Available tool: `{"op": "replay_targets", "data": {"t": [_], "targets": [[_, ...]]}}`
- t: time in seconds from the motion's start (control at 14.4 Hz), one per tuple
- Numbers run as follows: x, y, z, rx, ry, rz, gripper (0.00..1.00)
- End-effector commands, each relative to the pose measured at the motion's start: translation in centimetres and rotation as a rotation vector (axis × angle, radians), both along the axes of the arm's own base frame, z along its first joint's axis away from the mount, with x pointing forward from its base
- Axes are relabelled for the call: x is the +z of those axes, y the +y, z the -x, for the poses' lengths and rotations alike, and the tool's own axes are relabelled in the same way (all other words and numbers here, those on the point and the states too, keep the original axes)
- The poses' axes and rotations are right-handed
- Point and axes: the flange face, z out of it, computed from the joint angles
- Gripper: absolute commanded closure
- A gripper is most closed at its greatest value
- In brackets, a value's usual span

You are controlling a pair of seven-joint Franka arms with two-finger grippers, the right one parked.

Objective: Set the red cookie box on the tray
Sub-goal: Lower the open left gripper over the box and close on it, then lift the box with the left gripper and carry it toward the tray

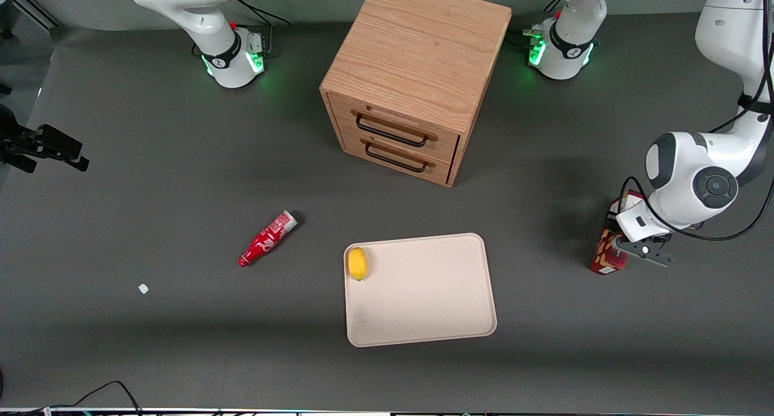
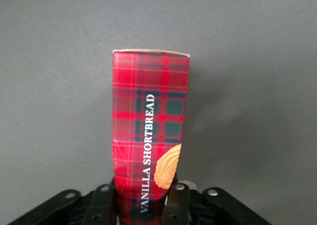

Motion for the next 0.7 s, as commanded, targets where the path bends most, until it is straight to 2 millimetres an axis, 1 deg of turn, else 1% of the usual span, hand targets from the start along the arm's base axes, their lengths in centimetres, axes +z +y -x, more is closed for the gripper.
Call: {"op": "replay_targets", "data": {"t": [0.0,0.14,0.21,0.28,0.42,0.56,0.63], "targets": [[0.1,-0.5,0.2,-0.011,0.004,-0.014,1.0],[0.5,-0.6,0.1,-0.011,0.0,-0.016,1.0],[1.1,-0.7,0.0,-0.004,0.003,-0.015,1.0],[2.4,-0.6,-0.2,0.002,0.002,-0.023,1.0],[5.9,-0.3,-1.1,0.014,0.004,-0.046,1.0],[10.0,-0.4,-2.0,0.017,0.006,-0.066,1.0],[12.0,-1.1,-2.5,0.026,0.018,-0.055,1.0]]}}
